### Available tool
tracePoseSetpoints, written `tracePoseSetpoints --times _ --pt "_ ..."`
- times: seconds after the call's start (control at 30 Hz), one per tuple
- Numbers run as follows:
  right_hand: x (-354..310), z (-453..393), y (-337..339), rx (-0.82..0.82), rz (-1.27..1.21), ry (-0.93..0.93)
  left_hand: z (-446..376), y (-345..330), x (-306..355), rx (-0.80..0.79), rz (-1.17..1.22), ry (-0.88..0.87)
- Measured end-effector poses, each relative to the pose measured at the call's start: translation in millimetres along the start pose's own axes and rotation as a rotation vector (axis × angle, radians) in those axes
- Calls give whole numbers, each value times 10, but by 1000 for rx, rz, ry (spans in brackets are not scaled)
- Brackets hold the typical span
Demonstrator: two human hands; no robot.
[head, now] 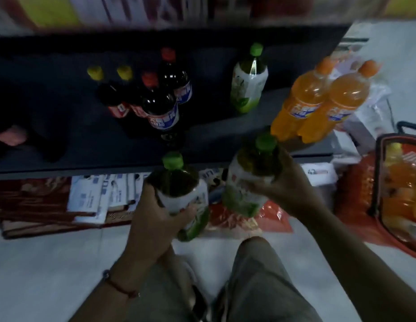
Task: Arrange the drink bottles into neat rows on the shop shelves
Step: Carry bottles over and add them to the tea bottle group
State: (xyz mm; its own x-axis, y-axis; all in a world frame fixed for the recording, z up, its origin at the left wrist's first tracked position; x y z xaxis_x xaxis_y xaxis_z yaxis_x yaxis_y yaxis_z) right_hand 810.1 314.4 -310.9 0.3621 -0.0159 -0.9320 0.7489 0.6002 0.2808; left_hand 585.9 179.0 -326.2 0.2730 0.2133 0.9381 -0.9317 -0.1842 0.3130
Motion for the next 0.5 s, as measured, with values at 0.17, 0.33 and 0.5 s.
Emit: tracePoseSetpoints --times 0.17,0.33,0.5 --pt "-1041 1163 292 -61 -13 -127 612 256 1350 -59 -10 87" --pt "-2213 1827 668 -59 -27 -51 945 567 2653 -100 -86 34" --pt "-2878 1938 886 -52 -59 110 1045 909 3252 -38 -66 -64"
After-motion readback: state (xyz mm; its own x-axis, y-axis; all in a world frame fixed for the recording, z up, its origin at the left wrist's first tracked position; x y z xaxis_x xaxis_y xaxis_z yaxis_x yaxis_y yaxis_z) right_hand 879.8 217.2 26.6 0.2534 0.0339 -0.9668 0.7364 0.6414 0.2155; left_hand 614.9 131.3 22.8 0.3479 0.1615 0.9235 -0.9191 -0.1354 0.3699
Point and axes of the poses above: each hand's wrist, its own z-axis away from the middle knuckle, its own y-axis out of the back of the hand, x = y × z, the point moved 8 cm from there along -z, towards the middle knuckle, and after that the axes turned 8 degrees about -x, right-handed, at the moved point
